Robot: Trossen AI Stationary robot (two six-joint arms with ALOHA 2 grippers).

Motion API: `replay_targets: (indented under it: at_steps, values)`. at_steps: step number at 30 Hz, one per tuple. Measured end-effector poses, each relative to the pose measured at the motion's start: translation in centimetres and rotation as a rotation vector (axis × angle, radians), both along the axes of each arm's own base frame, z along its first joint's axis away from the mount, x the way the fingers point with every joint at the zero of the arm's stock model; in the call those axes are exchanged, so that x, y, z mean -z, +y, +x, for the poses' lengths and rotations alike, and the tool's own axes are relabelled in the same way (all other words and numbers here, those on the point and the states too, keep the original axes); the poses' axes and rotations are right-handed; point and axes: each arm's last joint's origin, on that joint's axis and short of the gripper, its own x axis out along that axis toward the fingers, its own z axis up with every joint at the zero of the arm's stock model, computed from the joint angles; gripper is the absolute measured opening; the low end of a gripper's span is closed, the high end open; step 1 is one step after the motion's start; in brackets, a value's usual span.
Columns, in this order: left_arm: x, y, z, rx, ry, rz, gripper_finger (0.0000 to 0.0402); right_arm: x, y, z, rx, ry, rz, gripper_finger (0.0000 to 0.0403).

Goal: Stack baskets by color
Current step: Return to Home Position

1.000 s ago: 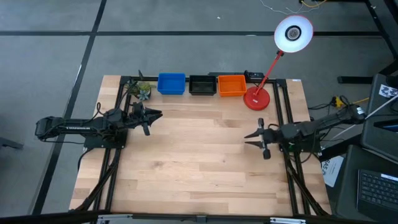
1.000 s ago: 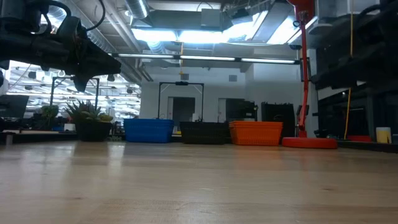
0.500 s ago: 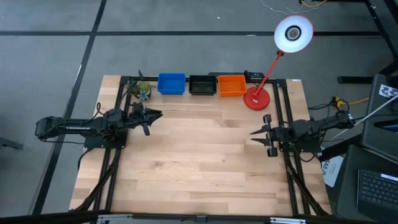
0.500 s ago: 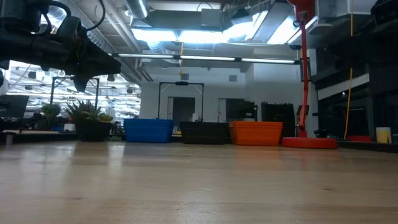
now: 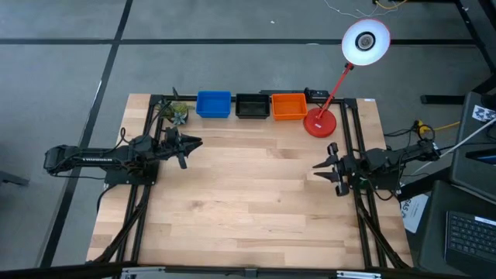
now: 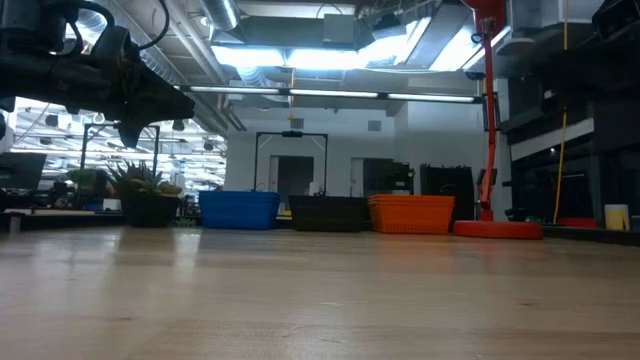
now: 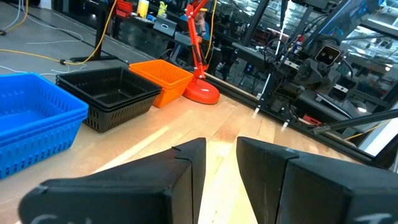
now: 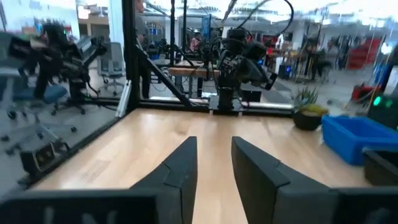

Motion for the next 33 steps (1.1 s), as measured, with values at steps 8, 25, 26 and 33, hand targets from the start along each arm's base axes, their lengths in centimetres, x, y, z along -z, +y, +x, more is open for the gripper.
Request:
replay_targets:
  at_steps: [8, 25, 26, 33]
  values:
    - [0.0, 0.0, 0.0, 0.0, 0.0, 0.0, 0.0082, 0.07, 0.02, 0.05, -0.004, 0.015, 0.067, 0.01]
    - [0.0, 0.0, 0.0, 0.0, 0.0, 0.0, 0.0082, 0.07, 0.02, 0.05, -0.004, 0.016, 0.07, 0.01]
    - [0.0, 0.0, 0.0, 0.0, 0.0, 0.0, 0.0082, 0.07, 0.02, 0.05, -0.005, 0.016, 0.07, 0.01]
    - [0.0, 0.0, 0.0, 0.0, 0.0, 0.0, 0.0082, 0.07, 0.02, 0.05, -0.004, 0.016, 0.069, 0.01]
